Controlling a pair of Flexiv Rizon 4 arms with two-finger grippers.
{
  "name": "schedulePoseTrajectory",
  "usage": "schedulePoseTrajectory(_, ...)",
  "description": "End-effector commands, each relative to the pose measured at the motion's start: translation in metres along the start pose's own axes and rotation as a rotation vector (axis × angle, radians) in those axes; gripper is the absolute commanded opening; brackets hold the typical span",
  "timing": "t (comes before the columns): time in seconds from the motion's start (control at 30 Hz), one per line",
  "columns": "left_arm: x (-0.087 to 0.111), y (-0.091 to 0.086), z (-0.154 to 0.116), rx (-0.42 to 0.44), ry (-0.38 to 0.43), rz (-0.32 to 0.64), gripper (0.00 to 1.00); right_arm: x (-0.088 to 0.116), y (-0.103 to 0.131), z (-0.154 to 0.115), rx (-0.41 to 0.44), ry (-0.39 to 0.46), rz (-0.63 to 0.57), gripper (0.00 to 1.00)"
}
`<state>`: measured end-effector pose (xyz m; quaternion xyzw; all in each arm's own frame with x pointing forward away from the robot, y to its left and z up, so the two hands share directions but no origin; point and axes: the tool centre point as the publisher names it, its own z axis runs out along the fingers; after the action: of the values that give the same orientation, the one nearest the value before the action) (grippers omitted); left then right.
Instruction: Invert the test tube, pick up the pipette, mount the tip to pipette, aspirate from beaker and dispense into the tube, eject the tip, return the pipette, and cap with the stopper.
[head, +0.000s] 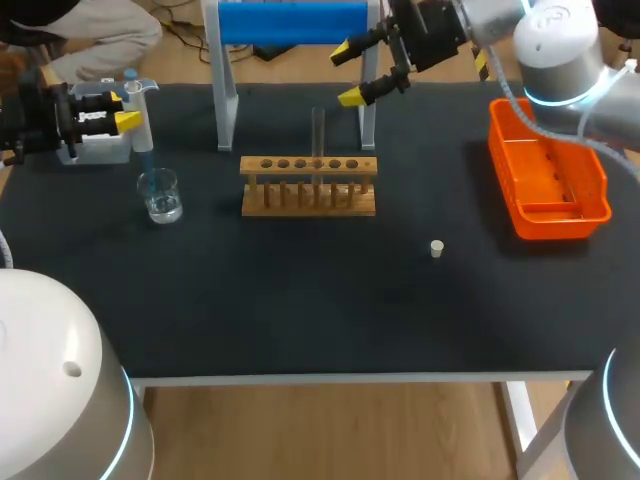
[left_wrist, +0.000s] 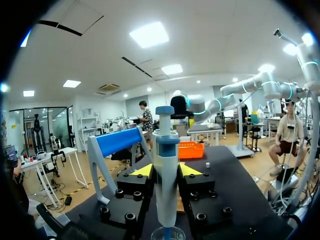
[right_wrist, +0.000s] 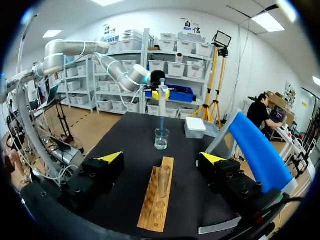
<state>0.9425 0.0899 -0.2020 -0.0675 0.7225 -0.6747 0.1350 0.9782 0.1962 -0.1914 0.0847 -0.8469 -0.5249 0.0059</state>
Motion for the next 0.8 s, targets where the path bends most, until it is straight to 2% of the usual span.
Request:
schedulePoseTrajectory(0.03,0.000,-0.001,0.000,0.000,0.001,0.000,0.00,-0.007,-0.016,0.009,-0.010,0.032,-0.017,1.00)
schedulePoseTrajectory(0.27,0.000,-0.001,0.000,0.000,0.001,0.000,0.00,-0.002,-0.033,0.023,0.006,0.075,-0.055,1.00)
schedulePoseTrajectory(0.8,0.000,-0.001,0.000,0.000,0.001,0.000,0.00,-0.003,-0.060,0.049,0.079,0.097,-0.002,1.00)
